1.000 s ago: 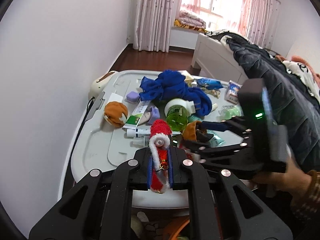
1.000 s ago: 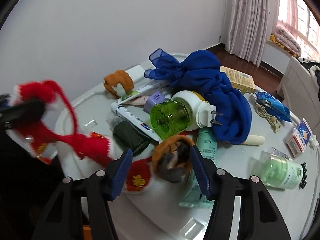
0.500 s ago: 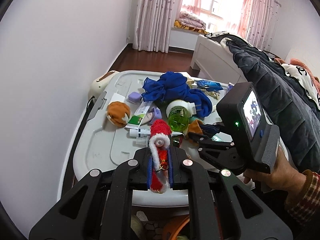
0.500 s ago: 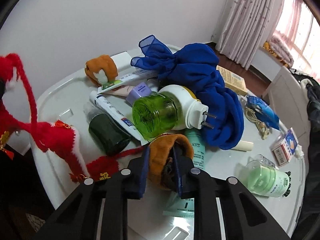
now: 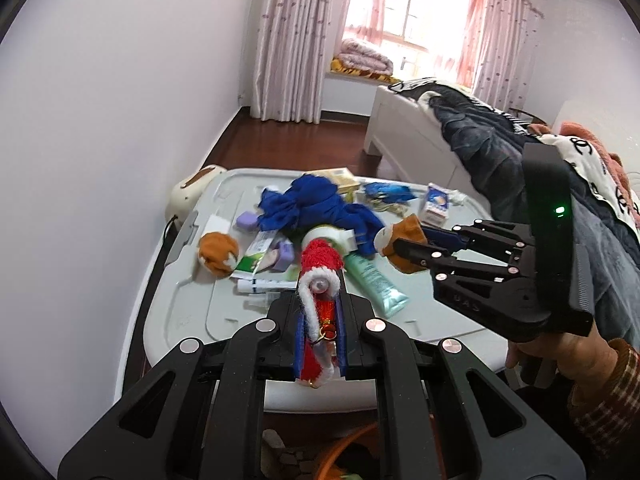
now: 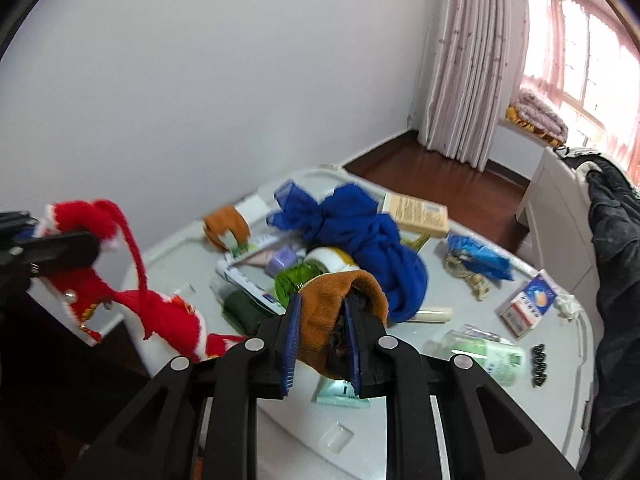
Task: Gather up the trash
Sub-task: 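Lower both held items into the orange bucket and open both tools, then grasp the teal tube with the left tool while the right tool grasps the green foam bottle, then drop the teal tube and green foam bottle into the orange bucket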
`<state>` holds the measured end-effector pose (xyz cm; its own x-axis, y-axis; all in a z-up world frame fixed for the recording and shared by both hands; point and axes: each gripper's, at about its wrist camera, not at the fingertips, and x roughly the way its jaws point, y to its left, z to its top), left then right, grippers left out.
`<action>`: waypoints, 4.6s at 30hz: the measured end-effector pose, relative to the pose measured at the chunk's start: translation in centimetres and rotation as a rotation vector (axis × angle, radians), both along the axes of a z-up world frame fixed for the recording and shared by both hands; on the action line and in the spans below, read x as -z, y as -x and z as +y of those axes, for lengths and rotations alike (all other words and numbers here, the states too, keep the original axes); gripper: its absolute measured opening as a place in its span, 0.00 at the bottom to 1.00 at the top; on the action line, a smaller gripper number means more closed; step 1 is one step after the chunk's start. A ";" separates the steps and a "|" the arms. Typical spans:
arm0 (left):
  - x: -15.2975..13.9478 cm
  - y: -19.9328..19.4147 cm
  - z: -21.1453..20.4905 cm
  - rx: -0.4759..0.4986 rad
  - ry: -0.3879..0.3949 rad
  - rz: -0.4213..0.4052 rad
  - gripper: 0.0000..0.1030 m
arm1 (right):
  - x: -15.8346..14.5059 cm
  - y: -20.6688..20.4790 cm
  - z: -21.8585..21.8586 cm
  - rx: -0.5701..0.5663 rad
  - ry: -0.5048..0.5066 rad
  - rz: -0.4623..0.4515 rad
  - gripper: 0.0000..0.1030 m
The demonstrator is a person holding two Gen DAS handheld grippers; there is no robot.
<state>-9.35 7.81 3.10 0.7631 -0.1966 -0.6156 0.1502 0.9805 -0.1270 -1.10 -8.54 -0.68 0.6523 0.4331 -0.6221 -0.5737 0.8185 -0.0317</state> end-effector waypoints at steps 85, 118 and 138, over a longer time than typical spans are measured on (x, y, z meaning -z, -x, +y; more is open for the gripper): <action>9.2 -8.4 -13.2 0.034 -0.083 0.210 0.34 | 0.6 4.3 -17.4 0.455 -0.067 -0.017 0.95; 9.5 -7.7 -11.4 0.116 -0.021 0.211 0.35 | 11.1 -13.9 -9.6 0.294 0.129 0.235 0.95; 7.4 -5.4 -11.2 0.148 -0.046 0.160 0.35 | 5.0 -5.5 -13.0 0.335 0.066 0.158 0.94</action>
